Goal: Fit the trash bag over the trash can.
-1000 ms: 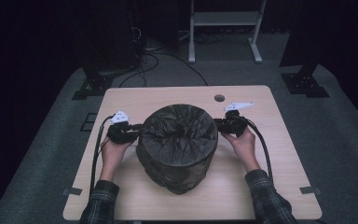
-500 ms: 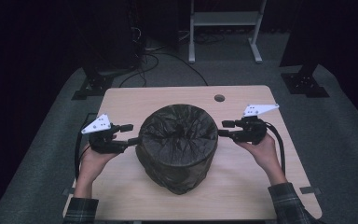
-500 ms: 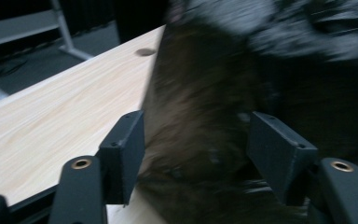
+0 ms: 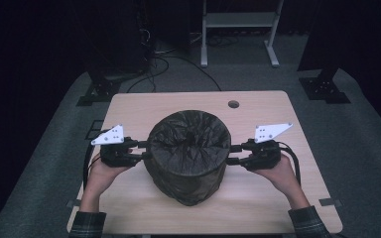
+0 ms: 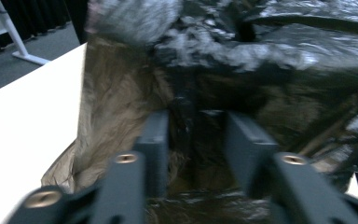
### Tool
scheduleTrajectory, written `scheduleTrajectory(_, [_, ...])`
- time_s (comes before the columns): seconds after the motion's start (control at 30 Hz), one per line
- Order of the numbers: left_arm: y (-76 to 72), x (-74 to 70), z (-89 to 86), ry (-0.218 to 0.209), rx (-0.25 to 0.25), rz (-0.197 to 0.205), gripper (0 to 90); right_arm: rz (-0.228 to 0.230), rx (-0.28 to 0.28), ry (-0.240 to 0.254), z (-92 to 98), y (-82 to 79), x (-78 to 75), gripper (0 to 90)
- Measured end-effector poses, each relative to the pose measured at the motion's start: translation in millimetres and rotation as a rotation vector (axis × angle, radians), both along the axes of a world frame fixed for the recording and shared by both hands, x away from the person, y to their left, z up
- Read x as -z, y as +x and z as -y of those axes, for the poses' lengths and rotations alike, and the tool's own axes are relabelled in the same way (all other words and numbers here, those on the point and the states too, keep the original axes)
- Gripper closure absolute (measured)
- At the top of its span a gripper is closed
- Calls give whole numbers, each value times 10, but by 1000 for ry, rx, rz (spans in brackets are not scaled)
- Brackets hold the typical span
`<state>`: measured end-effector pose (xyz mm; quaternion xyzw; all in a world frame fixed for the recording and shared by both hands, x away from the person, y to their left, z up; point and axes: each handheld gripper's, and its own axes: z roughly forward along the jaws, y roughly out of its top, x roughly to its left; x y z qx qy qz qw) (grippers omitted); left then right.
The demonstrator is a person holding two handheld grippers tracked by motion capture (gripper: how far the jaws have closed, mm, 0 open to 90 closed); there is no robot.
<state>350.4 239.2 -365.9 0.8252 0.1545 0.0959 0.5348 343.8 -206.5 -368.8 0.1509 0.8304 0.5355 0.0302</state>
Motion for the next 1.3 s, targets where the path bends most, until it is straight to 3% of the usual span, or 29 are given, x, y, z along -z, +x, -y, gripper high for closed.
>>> scheduleTrajectory(0.17, [-20, 12, 23, 8, 33, -6, 841, -6, -12, 13, 10, -8, -2, 885])
scheduleTrajectory(0.23, [-23, 42, 34, 17, 45, -23, 879, -7, -15, 11, 4, -19, 3, 900])
scheduleTrajectory(0.5, [-37, 227, 66, 67, 51, -62, 893, -45, -2, -50, 1, 0, 177, 900])
scheduleTrajectory(0.67, [-55, 279, 85, 95, 52, -71, 888, -53, 3, -46, 18, -1, 223, 900])
scheduleTrajectory(0.77, [-82, 264, 75, 93, 29, -55, 770, -48, 10, -35, 43, -13, 186, 899])
scheduleTrajectory(0.93, [-143, 190, 33, 71, -2, -32, 550, -26, 49, -17, 110, -40, 67, 784])
scheduleTrajectory(1.13, [-212, 100, 25, 45, -25, -19, 352, -4, 68, -9, 165, -71, -90, 675])
scheduleTrajectory(1.2, [-227, 80, 36, 44, -20, -15, 270, 5, 90, -12, 191, -75, -158, 565])
scheduleTrajectory(1.27, [-237, 61, 32, 47, -24, -13, 240, 7, 100, -8, 209, -74, -192, 557])
scheduleTrajectory(1.3, [-248, 33, 22, 47, -34, -10, 204, 16, 110, 7, 242, -76, -286, 556])
